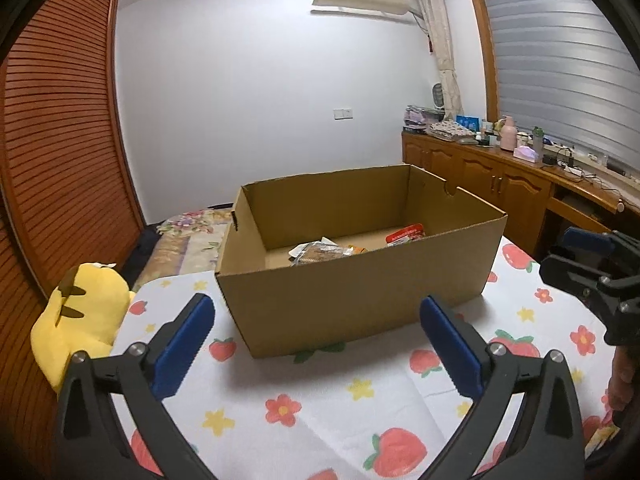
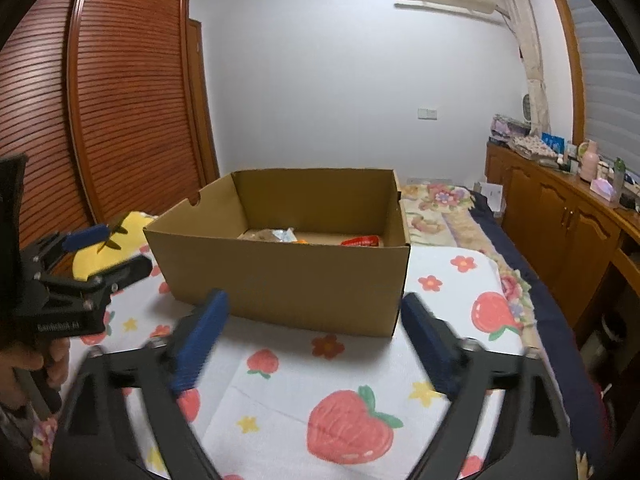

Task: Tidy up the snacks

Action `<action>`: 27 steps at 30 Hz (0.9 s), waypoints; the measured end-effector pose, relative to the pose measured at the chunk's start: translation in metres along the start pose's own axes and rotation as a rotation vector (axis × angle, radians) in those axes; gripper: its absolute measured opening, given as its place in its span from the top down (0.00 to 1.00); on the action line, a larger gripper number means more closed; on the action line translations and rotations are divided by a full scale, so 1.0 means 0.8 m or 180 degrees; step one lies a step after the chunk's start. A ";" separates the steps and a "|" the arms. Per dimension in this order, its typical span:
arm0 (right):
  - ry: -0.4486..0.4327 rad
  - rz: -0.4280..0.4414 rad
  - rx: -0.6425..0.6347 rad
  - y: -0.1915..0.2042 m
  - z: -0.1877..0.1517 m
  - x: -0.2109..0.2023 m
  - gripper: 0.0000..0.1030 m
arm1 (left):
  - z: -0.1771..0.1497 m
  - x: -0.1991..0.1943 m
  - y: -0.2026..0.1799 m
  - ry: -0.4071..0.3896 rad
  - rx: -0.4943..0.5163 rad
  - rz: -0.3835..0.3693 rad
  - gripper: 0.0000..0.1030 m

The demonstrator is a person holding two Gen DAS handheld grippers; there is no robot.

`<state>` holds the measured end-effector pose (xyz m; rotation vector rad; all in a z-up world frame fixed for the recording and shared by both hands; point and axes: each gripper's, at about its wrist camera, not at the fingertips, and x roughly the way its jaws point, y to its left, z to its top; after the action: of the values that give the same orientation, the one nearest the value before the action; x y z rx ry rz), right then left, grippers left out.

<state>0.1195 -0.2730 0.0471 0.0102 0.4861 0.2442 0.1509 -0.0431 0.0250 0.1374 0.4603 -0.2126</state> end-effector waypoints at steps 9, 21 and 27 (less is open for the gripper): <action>-0.0006 -0.0150 -0.0026 0.002 -0.012 -0.006 0.00 | -0.019 -0.016 -0.007 0.0005 -0.0117 0.0096 0.00; -0.0089 -0.0297 -0.0059 0.005 -0.034 -0.030 0.00 | -0.055 -0.035 0.009 0.0112 -0.0366 0.0234 0.00; -0.0098 -0.0352 -0.0040 0.008 -0.043 -0.038 0.00 | -0.070 -0.035 0.015 0.0184 -0.0373 0.0300 0.00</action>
<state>0.0759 -0.2761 0.0314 -0.0251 0.4529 0.1384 0.1059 -0.0168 -0.0108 0.0506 0.5214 -0.0889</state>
